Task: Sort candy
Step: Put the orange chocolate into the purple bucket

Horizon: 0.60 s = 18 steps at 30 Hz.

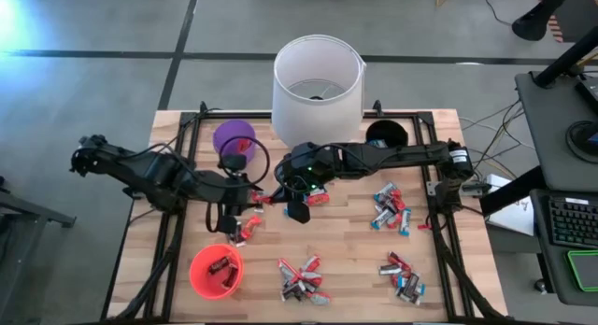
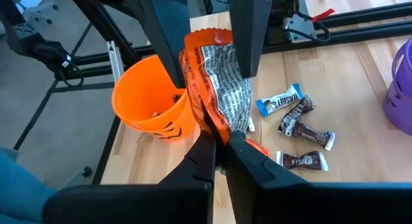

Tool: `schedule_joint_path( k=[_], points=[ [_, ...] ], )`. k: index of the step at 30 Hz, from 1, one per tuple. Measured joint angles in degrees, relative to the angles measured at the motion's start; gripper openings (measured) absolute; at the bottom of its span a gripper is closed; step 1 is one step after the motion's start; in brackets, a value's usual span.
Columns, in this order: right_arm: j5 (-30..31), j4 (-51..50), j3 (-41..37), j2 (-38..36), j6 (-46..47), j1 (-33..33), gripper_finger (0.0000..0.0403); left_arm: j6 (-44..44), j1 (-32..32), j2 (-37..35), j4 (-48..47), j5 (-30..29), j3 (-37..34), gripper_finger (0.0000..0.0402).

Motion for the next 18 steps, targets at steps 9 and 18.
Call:
schedule_joint_path(
  k=[9,18],
  points=[
    [0.44,0.11,-0.03,0.0,0.08,-0.07,0.0012,0.11,2.48,0.56,0.15,1.2,0.0,0.0044],
    [0.9,0.15,-0.07,0.0,1.5,-0.11,0.0013,-0.59,3.73,0.43,-0.68,2.66,0.02,0.0006]
  ],
)
